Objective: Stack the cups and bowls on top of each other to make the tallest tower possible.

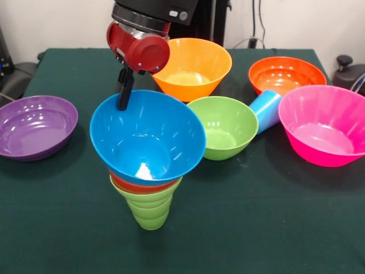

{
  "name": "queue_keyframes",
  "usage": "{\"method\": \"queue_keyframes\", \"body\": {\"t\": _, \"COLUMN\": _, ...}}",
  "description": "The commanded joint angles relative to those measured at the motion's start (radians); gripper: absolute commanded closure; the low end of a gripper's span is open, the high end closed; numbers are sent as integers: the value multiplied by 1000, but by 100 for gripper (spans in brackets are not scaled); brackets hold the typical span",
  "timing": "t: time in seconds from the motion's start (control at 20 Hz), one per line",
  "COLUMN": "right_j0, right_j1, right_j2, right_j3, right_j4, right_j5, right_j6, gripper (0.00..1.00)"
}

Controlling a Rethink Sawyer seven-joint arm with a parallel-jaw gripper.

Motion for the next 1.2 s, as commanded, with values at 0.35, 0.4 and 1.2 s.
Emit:
{"method": "queue_keyframes", "body": {"t": 0.35, "right_j0": -35, "right_j1": 17, "right_j2": 106, "right_j3": -12, "right_j4": -33, "right_j5": -7, "right_j6": 12, "gripper": 100}}
{"method": "queue_keyframes", "body": {"t": 0.4, "right_j0": -37, "right_j1": 16, "right_j2": 109, "right_j3": -12, "right_j4": -34, "right_j5": -11, "right_j6": 11, "gripper": 100}}
{"method": "queue_keyframes", "body": {"t": 1.2, "right_j0": -22, "right_j1": 63, "right_j2": 110, "right_j3": -98, "right_j4": 5, "right_j5": -9, "right_j6": 49, "gripper": 100}}
